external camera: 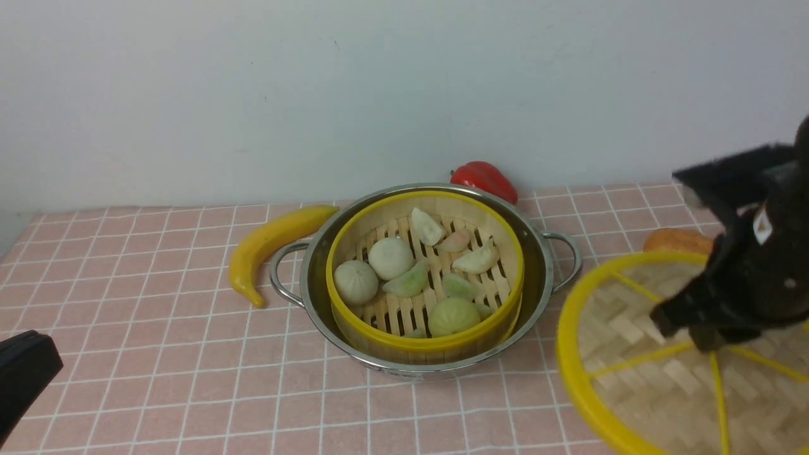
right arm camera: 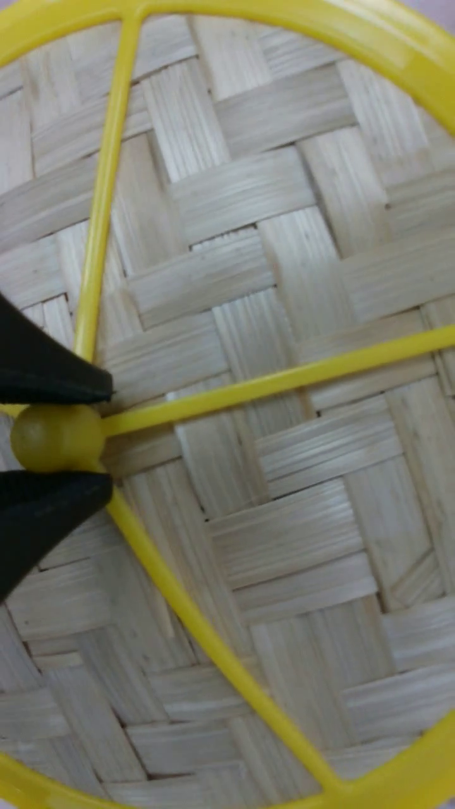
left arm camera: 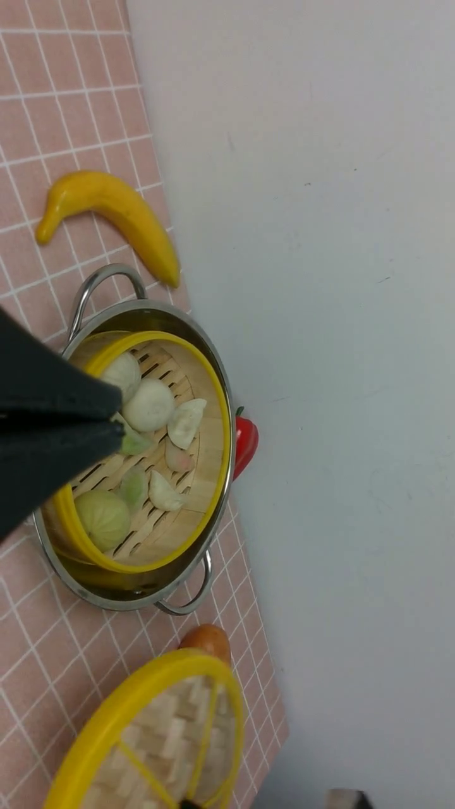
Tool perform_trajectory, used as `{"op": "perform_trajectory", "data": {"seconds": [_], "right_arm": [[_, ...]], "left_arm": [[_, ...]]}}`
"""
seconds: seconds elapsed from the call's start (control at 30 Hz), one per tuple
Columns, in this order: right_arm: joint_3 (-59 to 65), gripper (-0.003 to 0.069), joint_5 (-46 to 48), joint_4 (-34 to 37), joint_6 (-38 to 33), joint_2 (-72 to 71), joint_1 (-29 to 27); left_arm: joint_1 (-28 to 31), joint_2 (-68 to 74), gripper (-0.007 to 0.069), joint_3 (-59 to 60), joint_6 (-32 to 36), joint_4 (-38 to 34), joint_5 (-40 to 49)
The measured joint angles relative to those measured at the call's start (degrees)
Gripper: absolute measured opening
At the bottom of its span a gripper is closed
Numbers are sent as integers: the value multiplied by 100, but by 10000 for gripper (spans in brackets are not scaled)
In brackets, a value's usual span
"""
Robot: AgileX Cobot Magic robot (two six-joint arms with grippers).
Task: Place the steamer in the pot on the pink tablecloth, and put the lid on the steamer.
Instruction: 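Place the bamboo steamer lid onto the steamer basket in the pot with the right gripper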
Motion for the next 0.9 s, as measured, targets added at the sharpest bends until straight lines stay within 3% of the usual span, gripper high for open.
{"op": "perform_trajectory", "data": {"seconds": [0.17,0.5,0.9], "right_arm": [[-1444,147,41,312,-235,777,97],[-4517,147,24,378,-327,3447,882],[-5157,147,47,639,-479,4189,990]], "left_arm": [[0,0,-22,0,54,30,0],[0,0,-22,0,54,49,0],[0,0,-19,0,54,49,0]]}}
